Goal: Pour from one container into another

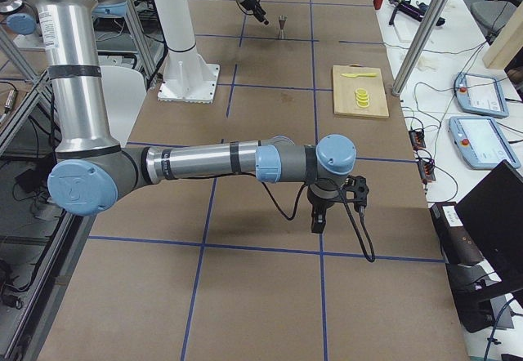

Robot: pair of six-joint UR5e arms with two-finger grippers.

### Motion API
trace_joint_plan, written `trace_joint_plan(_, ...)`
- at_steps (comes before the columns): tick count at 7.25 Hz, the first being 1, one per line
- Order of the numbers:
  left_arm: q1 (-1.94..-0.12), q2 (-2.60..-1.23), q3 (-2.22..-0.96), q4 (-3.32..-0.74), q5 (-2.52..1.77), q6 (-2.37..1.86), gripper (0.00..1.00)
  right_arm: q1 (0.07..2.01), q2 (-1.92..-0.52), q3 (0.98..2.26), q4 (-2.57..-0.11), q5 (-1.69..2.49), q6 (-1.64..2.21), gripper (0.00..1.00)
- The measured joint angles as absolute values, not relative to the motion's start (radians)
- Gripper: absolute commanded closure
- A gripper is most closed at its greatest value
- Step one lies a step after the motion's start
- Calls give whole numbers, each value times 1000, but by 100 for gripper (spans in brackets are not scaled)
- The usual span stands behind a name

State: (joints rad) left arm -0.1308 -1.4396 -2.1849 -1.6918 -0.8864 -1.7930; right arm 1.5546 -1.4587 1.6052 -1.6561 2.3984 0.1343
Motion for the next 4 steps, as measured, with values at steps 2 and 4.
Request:
trace_joint_plan(2, -124, -1540, -2081, -1568, -781, -1901, 1, 1553, -1459, 1616, -1657, 2399, 140, 0)
trace_joint_plan(4, -130, -1531, -2043, -1550, -709, -1941, 1, 1550, -1459, 1631, -1657, 2399, 160, 0)
